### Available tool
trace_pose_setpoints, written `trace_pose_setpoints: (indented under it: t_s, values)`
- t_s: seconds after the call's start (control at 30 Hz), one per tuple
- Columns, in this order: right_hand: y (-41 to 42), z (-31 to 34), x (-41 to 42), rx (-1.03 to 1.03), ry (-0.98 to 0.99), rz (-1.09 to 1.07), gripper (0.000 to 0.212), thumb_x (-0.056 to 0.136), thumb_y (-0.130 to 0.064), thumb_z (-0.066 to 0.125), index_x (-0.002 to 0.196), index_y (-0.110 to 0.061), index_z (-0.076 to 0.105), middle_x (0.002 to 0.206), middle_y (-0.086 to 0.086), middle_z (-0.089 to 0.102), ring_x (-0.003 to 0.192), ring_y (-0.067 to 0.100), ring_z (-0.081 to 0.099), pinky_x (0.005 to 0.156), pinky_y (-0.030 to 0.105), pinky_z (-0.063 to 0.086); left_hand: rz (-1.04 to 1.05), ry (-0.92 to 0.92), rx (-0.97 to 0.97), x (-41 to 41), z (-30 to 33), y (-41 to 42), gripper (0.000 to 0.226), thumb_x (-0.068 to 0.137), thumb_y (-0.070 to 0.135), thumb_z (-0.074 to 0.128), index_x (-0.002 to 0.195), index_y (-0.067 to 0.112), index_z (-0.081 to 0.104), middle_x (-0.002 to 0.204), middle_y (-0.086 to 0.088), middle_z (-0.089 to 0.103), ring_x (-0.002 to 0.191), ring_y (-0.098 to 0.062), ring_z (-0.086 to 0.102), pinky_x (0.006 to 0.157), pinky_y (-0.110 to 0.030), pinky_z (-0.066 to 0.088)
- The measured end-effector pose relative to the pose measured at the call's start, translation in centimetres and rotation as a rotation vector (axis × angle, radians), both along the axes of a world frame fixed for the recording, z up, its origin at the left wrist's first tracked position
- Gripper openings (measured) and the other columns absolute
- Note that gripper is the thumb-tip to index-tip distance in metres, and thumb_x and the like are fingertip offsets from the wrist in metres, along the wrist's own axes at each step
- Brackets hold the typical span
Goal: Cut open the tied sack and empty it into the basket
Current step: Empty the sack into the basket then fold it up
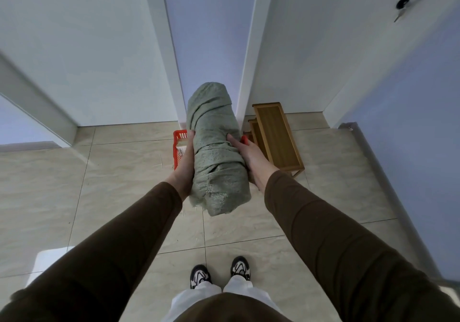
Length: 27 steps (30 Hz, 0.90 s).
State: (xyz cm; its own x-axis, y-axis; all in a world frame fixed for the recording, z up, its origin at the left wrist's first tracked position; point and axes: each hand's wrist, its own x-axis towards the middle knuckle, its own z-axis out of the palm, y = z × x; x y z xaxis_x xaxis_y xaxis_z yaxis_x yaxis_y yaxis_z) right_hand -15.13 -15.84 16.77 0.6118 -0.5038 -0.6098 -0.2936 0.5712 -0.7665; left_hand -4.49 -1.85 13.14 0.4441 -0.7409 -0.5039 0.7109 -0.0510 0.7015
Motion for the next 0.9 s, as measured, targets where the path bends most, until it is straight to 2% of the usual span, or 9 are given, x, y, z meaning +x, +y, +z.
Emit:
trace_pose_setpoints:
  t_s: [0.2, 0.3, 0.37, 0.43, 0.47, 0.6, 0.73, 0.8, 0.9]
  values:
    - [-1.0, -0.9, -0.9, -0.558, 0.243, 0.087, 0.058, 0.083, -0.056, 0.08, 0.123, -0.022, 0.056, 0.11, -0.005, 0.067, 0.1, 0.018, 0.066, 0.083, 0.034, 0.052, 0.149, -0.19, 0.16, -0.2, -0.2, 0.0, 0.076, 0.091, 0.065, 0.069, 0.148, 0.016, 0.056, 0.14, -0.011, 0.069, 0.126, -0.029, 0.068, 0.105, -0.045, 0.057]
    - [-0.1, 0.5, -1.0, -0.568, 0.184, 0.079, 0.059, 0.075, -0.083, 0.068, 0.108, -0.035, 0.062, 0.104, -0.015, 0.07, 0.094, 0.009, 0.069, 0.074, 0.027, 0.049, 0.326, -0.27, 0.323, -0.8, 0.5, -0.8, 0.078, 0.082, 0.059, 0.082, 0.138, 0.017, 0.048, 0.126, -0.005, 0.067, 0.115, -0.025, 0.069, 0.099, -0.039, 0.057]
    - [1.2, 1.1, -0.9, -0.514, 0.163, 0.164, 0.08, 0.06, -0.098, 0.065, 0.115, -0.04, 0.064, 0.112, -0.018, 0.07, 0.099, 0.005, 0.069, 0.078, 0.027, 0.051, 0.414, -0.342, 0.412, -1.1, 0.9, -1.2, 0.083, 0.075, 0.059, 0.087, 0.131, 0.019, 0.04, 0.117, -0.001, 0.061, 0.111, -0.024, 0.064, 0.099, -0.039, 0.051]
    - [2.2, 0.7, -0.8, -0.479, 0.159, 0.251, 0.102, 0.056, -0.091, 0.075, 0.138, -0.035, 0.055, 0.126, -0.016, 0.065, 0.11, 0.011, 0.066, 0.092, 0.034, 0.054, 0.462, -0.416, 0.408, -1.4, 1.1, -1.5, 0.091, 0.071, 0.057, 0.09, 0.131, 0.02, 0.033, 0.121, -0.004, 0.061, 0.11, -0.023, 0.064, 0.102, -0.039, 0.05]
    - [2.4, 0.2, -0.9, -0.458, 0.143, 0.237, 0.099, 0.059, -0.08, 0.083, 0.14, -0.033, 0.054, 0.127, -0.014, 0.065, 0.112, 0.013, 0.067, 0.096, 0.037, 0.055, 0.461, -0.433, 0.396, -1.6, 1.2, -1.6, 0.093, 0.07, 0.057, 0.09, 0.132, 0.021, 0.031, 0.124, -0.006, 0.062, 0.11, -0.022, 0.065, 0.103, -0.04, 0.05]
    - [1.5, -0.7, -1.3, -0.277, 0.006, 0.047, 0.039, 0.076, -0.032, 0.092, 0.108, -0.031, 0.069, 0.107, 0.0, 0.08, 0.097, 0.022, 0.078, 0.088, 0.043, 0.064, 0.382, -0.483, 0.371, -1.5, 1.2, -1.2, 0.096, 0.079, 0.064, 0.08, 0.152, 0.026, 0.029, 0.141, -0.006, 0.06, 0.123, -0.025, 0.063, 0.111, -0.04, 0.047]
    - [0.9, -0.3, -1.6, -0.227, -0.006, -0.009, 0.032, 0.082, -0.028, 0.089, 0.107, -0.029, 0.068, 0.106, 0.002, 0.079, 0.089, 0.019, 0.079, 0.073, 0.034, 0.063, 0.137, -0.22, 0.233, -1.1, 1.4, -0.4, 0.083, 0.084, 0.079, 0.063, 0.14, 0.018, 0.064, 0.129, -0.009, 0.075, 0.119, -0.029, 0.072, 0.108, -0.049, 0.054]
    - [0.8, 0.1, -1.7, -0.151, -0.022, -0.03, 0.039, 0.083, -0.027, 0.088, 0.116, -0.023, 0.068, 0.11, 0.005, 0.079, 0.091, 0.02, 0.079, 0.072, 0.033, 0.063, 0.086, -0.24, 0.251, -1.3, 1.7, -0.2, 0.096, 0.08, 0.089, 0.054, 0.144, 0.018, 0.061, 0.136, -0.011, 0.072, 0.125, -0.03, 0.069, 0.114, -0.051, 0.05]
    - [0.7, 0.2, -2.0, -0.031, -0.061, -0.069, 0.05, 0.087, -0.028, 0.085, 0.131, -0.012, 0.067, 0.119, 0.013, 0.078, 0.103, 0.03, 0.077, 0.089, 0.044, 0.063, 0.079, -0.401, 0.463, -0.9, 1.1, 0.1, 0.119, 0.068, 0.103, 0.042, 0.155, 0.021, 0.045, 0.156, -0.013, 0.05, 0.144, -0.033, 0.048, 0.122, -0.056, 0.036]
